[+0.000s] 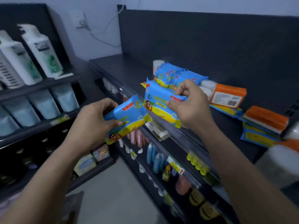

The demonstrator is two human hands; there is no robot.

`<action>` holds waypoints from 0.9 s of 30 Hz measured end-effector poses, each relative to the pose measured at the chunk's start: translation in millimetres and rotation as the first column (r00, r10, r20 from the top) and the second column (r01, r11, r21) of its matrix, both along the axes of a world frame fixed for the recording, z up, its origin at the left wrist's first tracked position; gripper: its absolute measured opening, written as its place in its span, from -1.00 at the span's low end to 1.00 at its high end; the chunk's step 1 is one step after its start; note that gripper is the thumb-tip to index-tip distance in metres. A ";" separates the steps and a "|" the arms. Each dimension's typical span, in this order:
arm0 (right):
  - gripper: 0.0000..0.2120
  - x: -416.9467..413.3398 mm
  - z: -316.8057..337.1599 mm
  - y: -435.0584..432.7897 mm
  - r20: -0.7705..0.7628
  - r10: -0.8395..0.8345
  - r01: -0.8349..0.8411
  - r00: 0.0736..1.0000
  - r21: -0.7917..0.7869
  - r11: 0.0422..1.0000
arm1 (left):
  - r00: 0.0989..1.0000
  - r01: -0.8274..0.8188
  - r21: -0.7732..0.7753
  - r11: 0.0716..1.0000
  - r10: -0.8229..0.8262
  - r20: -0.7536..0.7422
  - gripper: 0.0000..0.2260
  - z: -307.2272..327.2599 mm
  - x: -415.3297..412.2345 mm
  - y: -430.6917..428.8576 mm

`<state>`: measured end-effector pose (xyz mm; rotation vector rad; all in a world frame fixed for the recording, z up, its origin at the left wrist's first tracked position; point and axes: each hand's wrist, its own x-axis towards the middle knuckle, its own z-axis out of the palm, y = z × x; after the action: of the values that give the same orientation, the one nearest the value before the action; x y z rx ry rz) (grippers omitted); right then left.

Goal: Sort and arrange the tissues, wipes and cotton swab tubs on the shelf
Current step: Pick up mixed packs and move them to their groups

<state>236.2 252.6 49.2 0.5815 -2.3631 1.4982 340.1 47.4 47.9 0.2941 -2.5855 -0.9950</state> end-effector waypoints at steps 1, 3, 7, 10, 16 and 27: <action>-0.71 -12.4 1.3 -4.2 -0.004 -0.012 0.012 1.000 0.012 1.000 | 1.000 -0.001 -0.023 1.000 0.001 0.000 -0.78 2.0 -12.1 -3.9; -0.73 -36.1 4.4 -12.1 -0.031 -0.024 0.025 0.999 0.043 0.999 | 1.000 0.006 -0.041 0.999 -0.006 -0.005 -0.76 5.2 -35.6 -10.9; -0.67 -77.0 5.3 -24.1 -0.062 -0.034 0.041 0.998 0.101 0.994 | 1.000 0.029 -0.033 0.999 -0.028 0.005 -0.78 2.4 -83.5 -25.6; -0.68 -103.0 4.0 -30.8 -0.033 -0.095 0.099 0.995 0.166 0.981 | 0.998 0.067 -0.053 0.996 -0.066 0.004 -0.77 -2.6 -117.2 -38.9; -0.76 -156.3 0.2 -50.9 -0.025 -0.284 0.283 0.958 0.209 0.936 | 0.987 0.154 -0.054 0.987 -0.155 -0.028 -0.79 -10.7 -202.8 -82.6; -0.69 -204.8 -23.9 -101.0 0.149 -0.581 0.468 0.800 0.451 0.760 | 0.749 0.659 -0.060 0.750 -0.646 0.149 -0.77 -23.1 -357.0 -137.3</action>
<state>31.4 151.7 25.2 -0.2617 -2.7440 0.8927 -16.9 -89.9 24.9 -0.6658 -2.8971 -1.0545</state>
